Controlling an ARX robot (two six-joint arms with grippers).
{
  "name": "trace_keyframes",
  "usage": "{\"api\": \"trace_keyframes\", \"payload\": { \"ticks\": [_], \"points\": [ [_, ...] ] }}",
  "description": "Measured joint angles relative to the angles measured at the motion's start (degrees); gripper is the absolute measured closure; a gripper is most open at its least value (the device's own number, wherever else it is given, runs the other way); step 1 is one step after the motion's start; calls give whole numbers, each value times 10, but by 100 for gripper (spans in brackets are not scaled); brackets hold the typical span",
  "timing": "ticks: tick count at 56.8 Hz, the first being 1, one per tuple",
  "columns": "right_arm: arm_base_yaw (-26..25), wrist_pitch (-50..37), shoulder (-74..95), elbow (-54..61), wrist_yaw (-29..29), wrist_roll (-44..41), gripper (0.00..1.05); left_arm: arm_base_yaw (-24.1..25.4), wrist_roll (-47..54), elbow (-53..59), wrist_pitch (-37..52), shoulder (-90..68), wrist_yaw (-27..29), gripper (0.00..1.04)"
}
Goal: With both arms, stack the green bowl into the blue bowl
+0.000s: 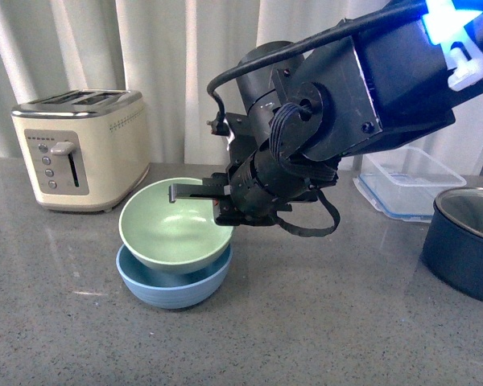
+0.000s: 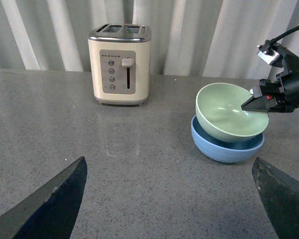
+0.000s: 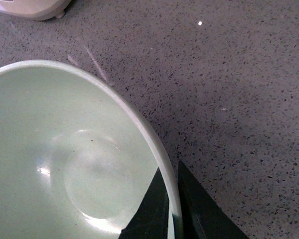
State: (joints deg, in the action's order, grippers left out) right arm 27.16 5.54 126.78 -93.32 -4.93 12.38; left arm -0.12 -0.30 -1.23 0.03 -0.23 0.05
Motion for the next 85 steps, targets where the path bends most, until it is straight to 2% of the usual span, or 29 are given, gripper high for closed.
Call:
{"api": "trace_keyframes", "payload": {
  "ticks": [14, 21, 23, 25, 30, 35, 38, 48, 59, 69, 85],
  "points": [
    [0, -19, -14, 19, -13, 2, 63, 0, 0, 0, 0, 0, 0, 7],
    [-13, -74, -67, 76, -37, 23, 44, 0, 0, 0, 0, 0, 0, 7],
    [-20, -113, -90, 104, -46, 31, 39, 0, 0, 0, 0, 0, 0, 7],
    [-33, -195, -127, 151, -56, 45, 32, 0, 0, 0, 0, 0, 0, 7],
    [-60, -369, -202, 246, -10, 51, 18, 0, 0, 0, 0, 0, 0, 7],
    [-77, -469, -274, 323, 168, -17, 31, 0, 0, 0, 0, 0, 0, 7],
    [-90, -499, -308, 374, 216, -59, 40, 0, 0, 0, 0, 0, 0, 7],
    [-127, -554, -380, 550, 191, -111, 72, 0, 0, 0, 0, 0, 0, 7],
    [-161, -588, -470, 668, 156, -123, 104, 0, 0, 0, 0, 0, 0, 7],
    [-196, -593, -561, 773, 123, -122, 104, 0, 0, 0, 0, 0, 0, 7],
    [-226, -558, -676, 852, 95, -122, 104, 0, 0, 0, 0, 0, 0, 7]
  ]
}}
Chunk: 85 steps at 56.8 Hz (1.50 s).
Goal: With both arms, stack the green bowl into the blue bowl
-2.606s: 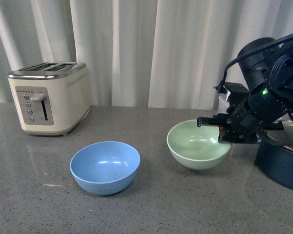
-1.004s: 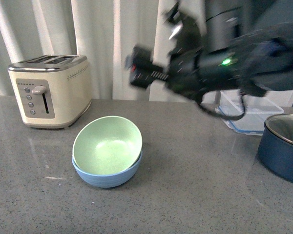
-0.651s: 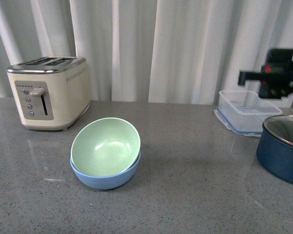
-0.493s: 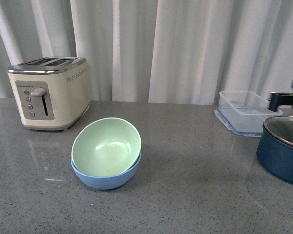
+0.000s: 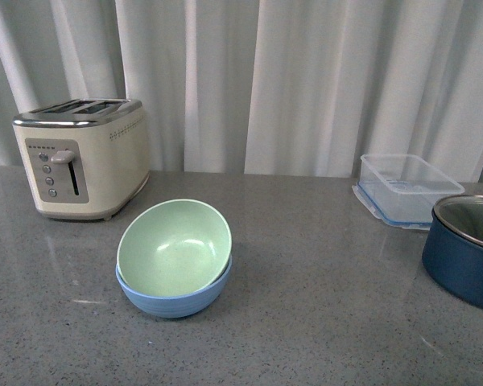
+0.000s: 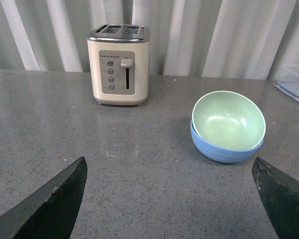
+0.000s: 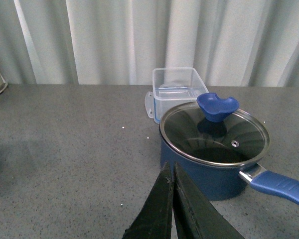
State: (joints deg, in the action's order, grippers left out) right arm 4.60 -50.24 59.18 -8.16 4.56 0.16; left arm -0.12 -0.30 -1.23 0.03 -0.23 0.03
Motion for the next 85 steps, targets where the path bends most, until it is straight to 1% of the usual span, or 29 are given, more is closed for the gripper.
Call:
{"api": "trace_keyframes", "payload": {
  "ticks": [1, 5, 9, 11, 13, 15, 50, 72, 85],
  "points": [
    [-1, 2, -4, 2, -1, 0, 104, 0, 0, 0, 0, 0, 0, 7],
    [-28, 20, -36, 17, -41, 0, 104, 0, 0, 0, 0, 0, 0, 7],
    [-41, 36, -63, 28, -42, 0, 104, 0, 0, 0, 0, 0, 0, 7],
    [-44, 24, -64, 37, -42, 0, 104, 0, 0, 0, 0, 0, 0, 7],
    [-45, 10, -68, 48, -42, 0, 104, 0, 0, 0, 0, 0, 0, 7],
    [-45, 16, -75, 56, -42, 0, 104, 0, 0, 0, 0, 0, 0, 7],
    [-45, 232, -319, 79, -45, 0, 104, 0, 0, 0, 0, 0, 0, 7],
    [-45, 332, -423, 79, -45, 0, 104, 0, 0, 0, 0, 0, 0, 7],
    [-45, 374, -465, 79, -45, 0, 104, 0, 0, 0, 0, 0, 0, 7]
  ]
}}
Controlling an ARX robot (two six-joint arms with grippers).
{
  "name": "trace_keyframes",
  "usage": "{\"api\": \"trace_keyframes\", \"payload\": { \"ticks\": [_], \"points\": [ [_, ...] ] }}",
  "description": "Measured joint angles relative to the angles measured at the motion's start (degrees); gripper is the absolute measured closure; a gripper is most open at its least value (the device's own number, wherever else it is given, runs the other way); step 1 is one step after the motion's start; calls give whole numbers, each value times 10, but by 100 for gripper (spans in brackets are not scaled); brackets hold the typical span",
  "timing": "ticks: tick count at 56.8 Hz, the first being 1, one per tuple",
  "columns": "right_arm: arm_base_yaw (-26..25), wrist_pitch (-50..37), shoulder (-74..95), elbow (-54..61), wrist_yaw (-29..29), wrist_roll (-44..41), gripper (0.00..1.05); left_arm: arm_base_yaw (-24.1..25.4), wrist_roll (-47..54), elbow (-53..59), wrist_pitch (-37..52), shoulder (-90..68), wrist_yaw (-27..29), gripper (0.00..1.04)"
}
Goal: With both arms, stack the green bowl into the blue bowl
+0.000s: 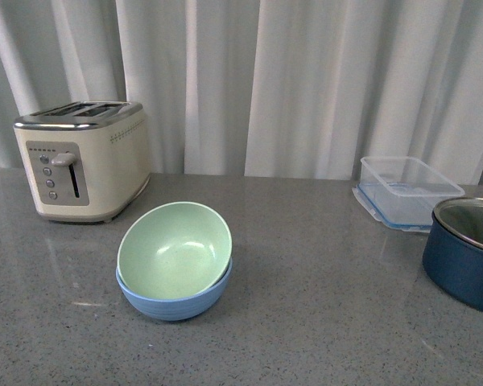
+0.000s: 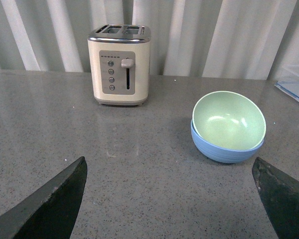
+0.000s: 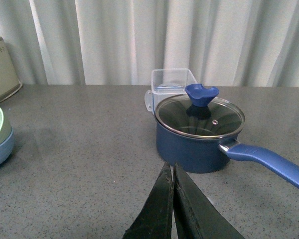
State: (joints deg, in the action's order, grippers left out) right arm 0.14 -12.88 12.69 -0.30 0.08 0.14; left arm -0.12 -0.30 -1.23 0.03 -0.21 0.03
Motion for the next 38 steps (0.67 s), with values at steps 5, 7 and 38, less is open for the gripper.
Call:
{"api": "trace_keyframes", "payload": {
  "ticks": [5, 7, 38],
  "points": [
    [0, 12, -12, 0, 0, 0, 104, 0, 0, 0, 0, 0, 0, 7],
    [0, 17, -17, 0, 0, 0, 104, 0, 0, 0, 0, 0, 0, 7],
    [0, 128, -124, 0, -2, 0, 104, 0, 0, 0, 0, 0, 0, 7]
  ]
}}
